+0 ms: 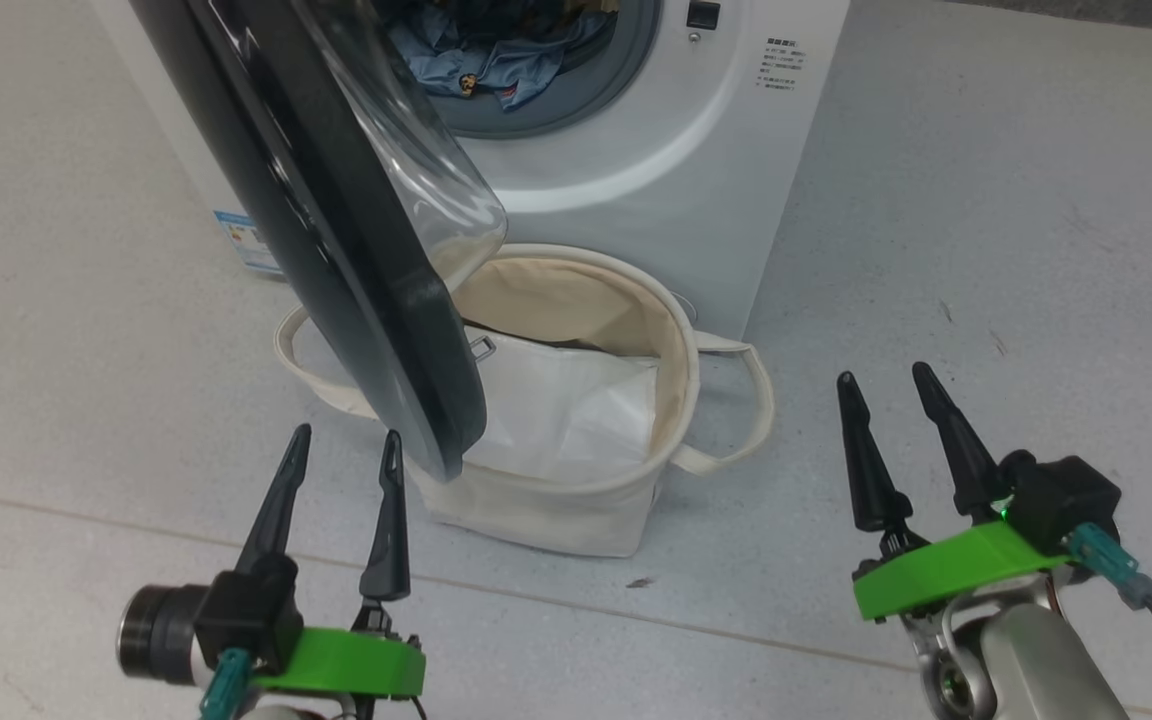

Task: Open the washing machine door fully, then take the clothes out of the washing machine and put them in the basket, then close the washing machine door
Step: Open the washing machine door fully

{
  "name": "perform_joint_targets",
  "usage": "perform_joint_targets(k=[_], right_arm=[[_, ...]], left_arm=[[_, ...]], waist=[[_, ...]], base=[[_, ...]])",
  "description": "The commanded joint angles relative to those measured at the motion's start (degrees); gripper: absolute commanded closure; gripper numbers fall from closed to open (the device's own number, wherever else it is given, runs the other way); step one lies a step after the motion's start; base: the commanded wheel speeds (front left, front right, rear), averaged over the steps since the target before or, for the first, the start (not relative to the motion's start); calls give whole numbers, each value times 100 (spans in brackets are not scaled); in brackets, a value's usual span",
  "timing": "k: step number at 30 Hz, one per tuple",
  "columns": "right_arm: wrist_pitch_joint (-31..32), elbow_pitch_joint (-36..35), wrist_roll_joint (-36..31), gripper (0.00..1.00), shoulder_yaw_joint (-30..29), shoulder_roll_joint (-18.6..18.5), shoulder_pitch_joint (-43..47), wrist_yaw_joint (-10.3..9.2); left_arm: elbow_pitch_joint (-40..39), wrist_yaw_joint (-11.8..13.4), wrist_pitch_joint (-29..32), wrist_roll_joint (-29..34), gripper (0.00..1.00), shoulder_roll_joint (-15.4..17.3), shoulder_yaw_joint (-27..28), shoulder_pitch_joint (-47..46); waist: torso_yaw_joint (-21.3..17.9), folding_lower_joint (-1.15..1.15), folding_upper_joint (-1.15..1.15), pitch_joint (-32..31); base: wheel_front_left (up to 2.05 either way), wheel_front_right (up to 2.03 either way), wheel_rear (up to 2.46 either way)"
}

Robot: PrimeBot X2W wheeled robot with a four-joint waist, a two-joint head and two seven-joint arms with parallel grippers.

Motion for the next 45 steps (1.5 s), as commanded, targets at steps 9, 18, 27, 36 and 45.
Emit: perform_joint_targets(k=[9,18,27,36,45], right_arm=[[-70,-239,-216,0,0,75,97,3],[-70,-264,-385,0,-45,76,73,3],[-70,-236,-345,0,-98,76,75,3],[-70,-214,-277,0,-65,76,32,3],[-70,-186,-170,0,-19,76,-30,3]], left_arm=[[-174,-28,-33,98,0,13,194,-194],[-150,-10,-33,96,0,7,166,-243],[-356,37,-33,113,0,4,161,-299],[-1351,16,-33,243,0,2,54,-518],[-1845,-183,-33,131,100,1,-589,-867]], waist=[[-10,0,0,44],[8,0,0,105],[36,0,0,94],[49,0,0,89],[-42,0,0,91]], base=[[0,0,0],[0,0,0],[0,0,0],[0,0,0],[0,0,0]])
